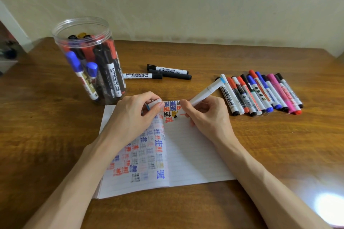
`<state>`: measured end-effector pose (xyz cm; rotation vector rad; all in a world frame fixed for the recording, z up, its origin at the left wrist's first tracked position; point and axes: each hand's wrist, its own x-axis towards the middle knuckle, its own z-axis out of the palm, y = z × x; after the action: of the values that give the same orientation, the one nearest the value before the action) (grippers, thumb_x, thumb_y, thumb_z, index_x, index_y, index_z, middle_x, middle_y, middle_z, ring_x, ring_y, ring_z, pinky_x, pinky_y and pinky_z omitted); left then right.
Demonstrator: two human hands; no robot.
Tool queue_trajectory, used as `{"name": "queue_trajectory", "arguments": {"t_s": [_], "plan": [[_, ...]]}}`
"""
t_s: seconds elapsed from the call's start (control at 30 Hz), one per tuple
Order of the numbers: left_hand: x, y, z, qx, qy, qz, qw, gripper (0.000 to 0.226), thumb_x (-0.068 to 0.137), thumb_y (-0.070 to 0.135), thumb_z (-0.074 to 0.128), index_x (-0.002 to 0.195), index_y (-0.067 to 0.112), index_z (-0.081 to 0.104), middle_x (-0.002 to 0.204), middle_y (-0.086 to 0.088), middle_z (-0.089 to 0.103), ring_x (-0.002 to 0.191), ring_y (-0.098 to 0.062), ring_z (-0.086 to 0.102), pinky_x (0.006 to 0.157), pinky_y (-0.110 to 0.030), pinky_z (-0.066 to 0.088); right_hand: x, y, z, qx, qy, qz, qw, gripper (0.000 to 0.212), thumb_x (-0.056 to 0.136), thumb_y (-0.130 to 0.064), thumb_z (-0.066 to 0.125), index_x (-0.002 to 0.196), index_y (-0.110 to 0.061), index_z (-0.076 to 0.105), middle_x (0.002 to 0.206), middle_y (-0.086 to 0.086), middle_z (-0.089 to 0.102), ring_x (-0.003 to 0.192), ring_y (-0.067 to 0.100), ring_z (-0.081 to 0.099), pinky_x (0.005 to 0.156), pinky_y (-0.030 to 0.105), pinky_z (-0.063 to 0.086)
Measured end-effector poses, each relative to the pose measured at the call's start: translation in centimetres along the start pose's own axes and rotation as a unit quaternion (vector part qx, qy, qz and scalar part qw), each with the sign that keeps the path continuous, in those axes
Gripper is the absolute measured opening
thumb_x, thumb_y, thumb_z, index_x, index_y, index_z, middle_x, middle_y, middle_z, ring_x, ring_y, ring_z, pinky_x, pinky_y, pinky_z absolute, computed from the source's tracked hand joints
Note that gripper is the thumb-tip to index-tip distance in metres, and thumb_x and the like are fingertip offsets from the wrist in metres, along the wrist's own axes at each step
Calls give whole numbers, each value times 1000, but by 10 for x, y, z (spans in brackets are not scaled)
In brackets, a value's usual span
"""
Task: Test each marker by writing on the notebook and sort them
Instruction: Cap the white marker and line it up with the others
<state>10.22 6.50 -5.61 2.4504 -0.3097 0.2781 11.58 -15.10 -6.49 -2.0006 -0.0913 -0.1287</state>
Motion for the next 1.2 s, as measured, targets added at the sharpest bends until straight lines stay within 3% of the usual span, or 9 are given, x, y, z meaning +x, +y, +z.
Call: {"name": "queue_trajectory", "arguments": {"t_s": [0.33,0.7,0.93,1.07,1.2], "plan": [[0,0,1,0,-2,1,1000,26,99,51,53,114,34,66,94,26,61,84,17,59,62,-3,49,2,2,1,-14,-21,3,1000,14,93,-29,78,85,-18,78,83,-9,78,75,3,75,61,18,57],[1,-1,0,0,-4,5,1000,29,98,50,52,116,33,66,97,26,62,85,17,58,62,-3,47,0,1,-1,9,11,11,1000,20,95,-32,77,86,-14,76,77,-8,76,65,0,71,58,15,53],[1,-2,0,2,-5,4,1000,28,98,50,54,115,32,67,96,25,63,86,13,61,63,-7,50,2,3,-1,-14,-19,7,1000,18,95,-29,76,91,-11,77,89,-6,79,78,2,76,65,21,61],[1,0,0,-1,-7,5,1000,31,98,50,53,116,30,67,99,23,65,88,8,64,65,-8,50,2,3,-2,10,12,18,1000,17,95,-27,75,90,-11,76,82,-8,77,74,1,74,61,14,55],[0,0,0,-2,-6,3,1000,29,98,49,53,116,31,67,98,23,64,87,8,64,66,-8,50,2,3,-1,2,21,14,1000,18,96,-30,75,87,-14,76,82,-9,78,77,5,75,66,21,60]]}}
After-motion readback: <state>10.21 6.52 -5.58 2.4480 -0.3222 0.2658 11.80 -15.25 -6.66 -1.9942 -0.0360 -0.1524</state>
